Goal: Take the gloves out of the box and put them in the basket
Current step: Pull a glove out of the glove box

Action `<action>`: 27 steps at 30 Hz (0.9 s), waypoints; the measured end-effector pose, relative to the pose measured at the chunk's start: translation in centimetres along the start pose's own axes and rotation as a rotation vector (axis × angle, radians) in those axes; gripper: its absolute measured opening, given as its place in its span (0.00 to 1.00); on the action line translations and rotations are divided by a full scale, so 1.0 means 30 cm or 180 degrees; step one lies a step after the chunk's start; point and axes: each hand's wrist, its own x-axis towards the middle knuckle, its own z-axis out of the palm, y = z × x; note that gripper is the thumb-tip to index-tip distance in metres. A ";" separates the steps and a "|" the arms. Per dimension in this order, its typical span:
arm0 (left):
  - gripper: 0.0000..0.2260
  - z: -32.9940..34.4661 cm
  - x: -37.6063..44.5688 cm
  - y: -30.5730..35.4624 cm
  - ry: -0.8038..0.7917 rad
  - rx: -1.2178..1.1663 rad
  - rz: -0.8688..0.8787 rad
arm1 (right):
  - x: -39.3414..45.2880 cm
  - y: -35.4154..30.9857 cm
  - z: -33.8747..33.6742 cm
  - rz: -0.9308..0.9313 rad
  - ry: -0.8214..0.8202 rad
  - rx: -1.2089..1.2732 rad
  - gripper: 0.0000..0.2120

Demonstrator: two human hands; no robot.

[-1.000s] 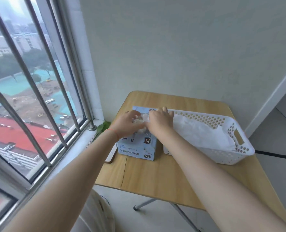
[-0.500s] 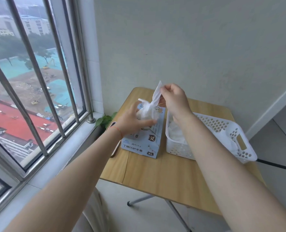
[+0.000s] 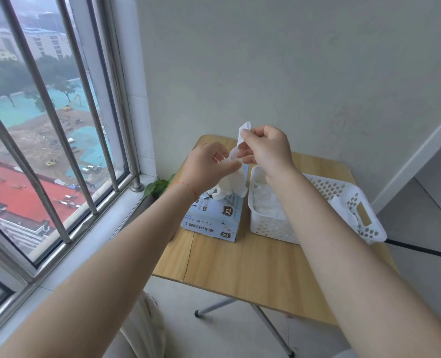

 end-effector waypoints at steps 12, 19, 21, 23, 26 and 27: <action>0.05 -0.012 0.067 0.022 -0.0596 0.1429 -0.0343 | -0.010 0.098 -0.028 0.0086 -0.0490 -0.1447 0.08; 0.13 -0.048 0.047 0.019 -0.0364 -0.0356 -0.0579 | -0.013 0.142 0.010 -0.0202 -0.0666 -0.1648 0.16; 0.10 -0.059 0.038 0.013 -0.0459 -0.0742 -0.0683 | -0.010 0.148 0.022 -0.0265 -0.0564 -0.1643 0.07; 0.09 -0.065 0.034 -0.010 -0.0690 -0.0687 -0.0602 | -0.009 0.143 0.020 -0.0330 -0.0359 -0.1553 0.04; 0.20 -0.054 0.033 -0.062 -0.0989 -0.0030 -0.0404 | -0.003 0.129 0.000 -0.0359 -0.0103 -0.1491 0.12; 0.20 -0.048 0.028 -0.074 -0.0976 0.0143 -0.0386 | 0.002 0.127 -0.006 -0.0379 -0.0027 -0.1503 0.14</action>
